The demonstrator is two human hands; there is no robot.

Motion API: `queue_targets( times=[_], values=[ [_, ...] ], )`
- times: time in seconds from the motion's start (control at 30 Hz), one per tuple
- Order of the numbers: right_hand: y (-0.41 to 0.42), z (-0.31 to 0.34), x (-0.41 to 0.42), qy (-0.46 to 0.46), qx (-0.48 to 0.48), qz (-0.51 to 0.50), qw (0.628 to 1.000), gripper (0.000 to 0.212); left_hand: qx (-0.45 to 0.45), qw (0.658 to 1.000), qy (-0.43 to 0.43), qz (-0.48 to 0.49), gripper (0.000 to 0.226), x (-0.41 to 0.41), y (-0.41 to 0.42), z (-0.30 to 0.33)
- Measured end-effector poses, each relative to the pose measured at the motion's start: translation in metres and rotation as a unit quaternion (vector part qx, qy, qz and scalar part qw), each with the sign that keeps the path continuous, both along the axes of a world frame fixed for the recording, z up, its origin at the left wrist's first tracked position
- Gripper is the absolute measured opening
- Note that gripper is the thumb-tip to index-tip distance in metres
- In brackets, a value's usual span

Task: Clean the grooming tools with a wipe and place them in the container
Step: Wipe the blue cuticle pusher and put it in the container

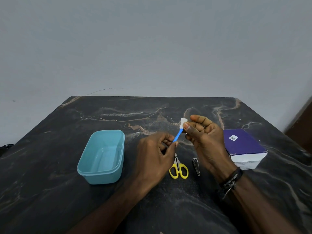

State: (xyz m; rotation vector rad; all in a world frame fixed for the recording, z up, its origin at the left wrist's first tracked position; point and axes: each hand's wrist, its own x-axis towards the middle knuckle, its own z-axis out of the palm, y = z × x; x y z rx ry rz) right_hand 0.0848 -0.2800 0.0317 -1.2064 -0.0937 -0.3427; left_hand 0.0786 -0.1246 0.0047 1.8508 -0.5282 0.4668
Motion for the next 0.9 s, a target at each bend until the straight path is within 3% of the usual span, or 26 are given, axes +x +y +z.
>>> queue_targets(
  times=[0.43, 0.57, 0.7, 0.9],
  values=[
    [0.000, 0.001, 0.000, -0.001, -0.006, 0.011, 1.000, 0.035, 0.018, 0.999, -0.038, 0.012, 0.005, 0.000, 0.001, 0.001],
    [-0.003, 0.006, 0.000, -0.001, 0.044, -0.021, 0.999, 0.033, 0.027, 0.998, -0.052, 0.018, 0.005, 0.001, 0.000, 0.000],
    [-0.011, 0.009, 0.001, 0.005, 0.094, -0.048, 0.994, 0.023, -0.026, 1.000, -0.006, 0.004, 0.009, 0.002, -0.001, 0.000],
    [0.002, 0.005, -0.002, 0.013, 0.028, -0.043, 0.999, 0.033, -0.057, 0.998, 0.016, -0.016, 0.009, 0.001, -0.002, 0.002]
  ],
)
